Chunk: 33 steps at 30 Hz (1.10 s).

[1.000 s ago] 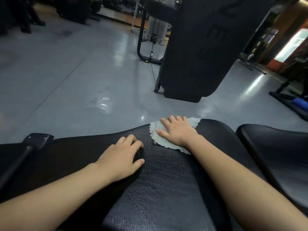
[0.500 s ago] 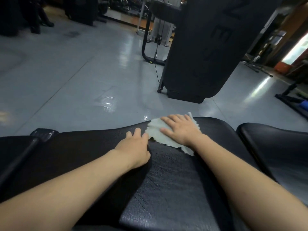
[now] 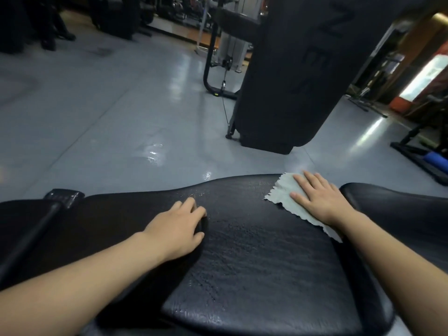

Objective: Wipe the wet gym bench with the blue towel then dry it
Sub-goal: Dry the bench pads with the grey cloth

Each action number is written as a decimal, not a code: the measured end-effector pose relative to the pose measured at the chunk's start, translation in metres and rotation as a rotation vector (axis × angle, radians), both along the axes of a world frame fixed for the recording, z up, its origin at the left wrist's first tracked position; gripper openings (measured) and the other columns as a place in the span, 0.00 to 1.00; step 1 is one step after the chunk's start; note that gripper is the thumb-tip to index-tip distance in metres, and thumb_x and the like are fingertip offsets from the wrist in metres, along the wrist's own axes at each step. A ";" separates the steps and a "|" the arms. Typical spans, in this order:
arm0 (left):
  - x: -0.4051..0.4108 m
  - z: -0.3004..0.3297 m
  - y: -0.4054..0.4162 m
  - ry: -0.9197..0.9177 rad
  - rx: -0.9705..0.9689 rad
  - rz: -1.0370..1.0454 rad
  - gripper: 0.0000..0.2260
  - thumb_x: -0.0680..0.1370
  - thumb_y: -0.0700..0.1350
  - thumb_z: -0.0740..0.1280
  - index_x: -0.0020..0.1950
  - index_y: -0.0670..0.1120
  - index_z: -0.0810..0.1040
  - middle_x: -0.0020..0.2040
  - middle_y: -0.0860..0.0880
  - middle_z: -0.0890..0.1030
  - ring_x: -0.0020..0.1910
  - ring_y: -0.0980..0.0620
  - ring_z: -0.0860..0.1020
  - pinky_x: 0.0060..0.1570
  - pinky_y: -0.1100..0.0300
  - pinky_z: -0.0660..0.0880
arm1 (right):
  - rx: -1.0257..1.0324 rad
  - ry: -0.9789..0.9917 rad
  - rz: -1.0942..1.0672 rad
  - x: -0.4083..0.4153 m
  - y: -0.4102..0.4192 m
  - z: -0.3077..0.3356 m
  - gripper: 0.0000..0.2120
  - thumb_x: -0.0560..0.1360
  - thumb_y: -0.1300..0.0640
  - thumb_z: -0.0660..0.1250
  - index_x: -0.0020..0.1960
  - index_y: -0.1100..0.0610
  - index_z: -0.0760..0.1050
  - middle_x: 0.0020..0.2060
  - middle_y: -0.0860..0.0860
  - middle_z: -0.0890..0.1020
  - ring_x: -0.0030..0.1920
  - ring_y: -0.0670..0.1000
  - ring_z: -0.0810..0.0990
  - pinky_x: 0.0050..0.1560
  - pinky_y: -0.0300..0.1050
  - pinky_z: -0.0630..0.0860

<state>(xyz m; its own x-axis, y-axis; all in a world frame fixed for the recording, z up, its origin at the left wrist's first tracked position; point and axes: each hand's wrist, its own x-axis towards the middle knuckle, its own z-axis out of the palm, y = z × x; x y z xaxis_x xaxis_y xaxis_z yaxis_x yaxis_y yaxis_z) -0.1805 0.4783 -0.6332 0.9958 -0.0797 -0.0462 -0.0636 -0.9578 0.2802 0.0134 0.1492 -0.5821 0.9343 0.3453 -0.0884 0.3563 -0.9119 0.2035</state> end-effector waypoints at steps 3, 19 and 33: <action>-0.010 -0.005 0.010 -0.023 0.005 -0.017 0.21 0.81 0.58 0.59 0.73 0.57 0.62 0.64 0.53 0.65 0.63 0.50 0.67 0.50 0.55 0.75 | -0.039 -0.014 0.006 0.006 0.024 -0.006 0.43 0.72 0.26 0.33 0.81 0.45 0.46 0.81 0.52 0.52 0.80 0.57 0.48 0.78 0.59 0.48; -0.003 -0.007 0.034 0.116 0.019 -0.004 0.23 0.79 0.58 0.65 0.69 0.51 0.63 0.64 0.50 0.64 0.63 0.48 0.67 0.57 0.52 0.72 | -0.104 0.071 0.480 -0.043 0.240 -0.069 0.41 0.74 0.30 0.33 0.78 0.48 0.59 0.72 0.53 0.69 0.70 0.59 0.66 0.70 0.59 0.59; -0.020 -0.005 0.020 0.193 0.047 0.109 0.20 0.81 0.57 0.60 0.67 0.47 0.65 0.64 0.47 0.64 0.64 0.46 0.65 0.58 0.49 0.73 | -0.082 0.067 0.243 -0.065 0.052 -0.009 0.45 0.67 0.25 0.26 0.81 0.40 0.41 0.81 0.45 0.41 0.80 0.50 0.38 0.78 0.58 0.38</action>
<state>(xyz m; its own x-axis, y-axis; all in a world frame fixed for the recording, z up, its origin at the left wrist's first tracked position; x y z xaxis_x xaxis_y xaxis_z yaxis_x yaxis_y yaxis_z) -0.2008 0.4985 -0.6384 0.9707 0.0348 -0.2378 0.0914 -0.9685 0.2317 -0.0520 0.2016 -0.5914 0.8157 0.5483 -0.1845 0.5784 -0.7792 0.2415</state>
